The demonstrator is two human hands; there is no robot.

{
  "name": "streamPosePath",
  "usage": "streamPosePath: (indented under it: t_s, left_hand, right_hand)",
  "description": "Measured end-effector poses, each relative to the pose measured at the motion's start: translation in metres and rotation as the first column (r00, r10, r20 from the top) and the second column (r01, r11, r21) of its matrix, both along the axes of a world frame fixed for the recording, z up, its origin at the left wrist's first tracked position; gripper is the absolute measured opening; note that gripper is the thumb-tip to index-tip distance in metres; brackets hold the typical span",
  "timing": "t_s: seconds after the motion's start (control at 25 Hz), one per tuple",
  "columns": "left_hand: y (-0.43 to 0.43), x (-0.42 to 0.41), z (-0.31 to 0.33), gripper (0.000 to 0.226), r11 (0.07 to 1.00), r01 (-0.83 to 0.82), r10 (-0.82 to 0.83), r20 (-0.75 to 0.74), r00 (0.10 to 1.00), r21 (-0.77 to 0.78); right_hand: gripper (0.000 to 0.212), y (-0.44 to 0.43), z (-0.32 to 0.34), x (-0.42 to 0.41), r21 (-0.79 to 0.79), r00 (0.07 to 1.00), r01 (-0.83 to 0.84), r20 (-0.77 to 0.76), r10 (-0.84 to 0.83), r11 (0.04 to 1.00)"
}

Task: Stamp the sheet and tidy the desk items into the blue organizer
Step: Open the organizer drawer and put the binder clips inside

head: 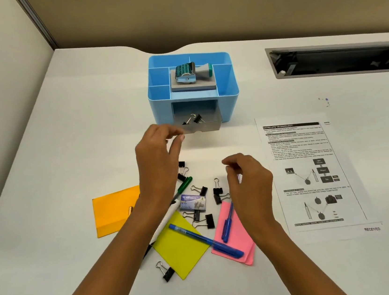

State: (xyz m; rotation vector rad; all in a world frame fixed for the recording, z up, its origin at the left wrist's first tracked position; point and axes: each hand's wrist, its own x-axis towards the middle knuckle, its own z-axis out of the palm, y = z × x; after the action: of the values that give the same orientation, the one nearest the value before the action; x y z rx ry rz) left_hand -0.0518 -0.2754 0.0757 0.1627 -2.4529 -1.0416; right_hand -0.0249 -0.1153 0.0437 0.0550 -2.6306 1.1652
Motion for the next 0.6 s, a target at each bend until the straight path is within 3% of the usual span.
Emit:
streamPosePath:
  t_s: [0.24, 0.36, 0.6]
  left_hand:
    - [-0.013, 0.033, -0.050, 0.012, 0.992, 0.129, -0.125, 0.248, 0.961, -0.001]
    - [-0.014, 0.028, -0.058, 0.019, 0.987, 0.158, -0.143, 0.330, 0.933, -0.020]
    - [-0.014, 0.029, -0.060, 0.026, 0.984, 0.171, -0.141, 0.384, 0.913, -0.047]
  right_hand:
    - [0.021, 0.011, -0.015, 0.021, 0.087, 0.969, -0.176, 0.189, 0.157, 0.981]
    - [0.024, 0.004, -0.018, 0.022, 0.101, 0.942, -0.182, 0.304, 0.144, 0.978]
    - [0.028, -0.009, -0.022, 0.029, 0.223, 0.965, -0.148, 0.245, 0.091, 0.964]
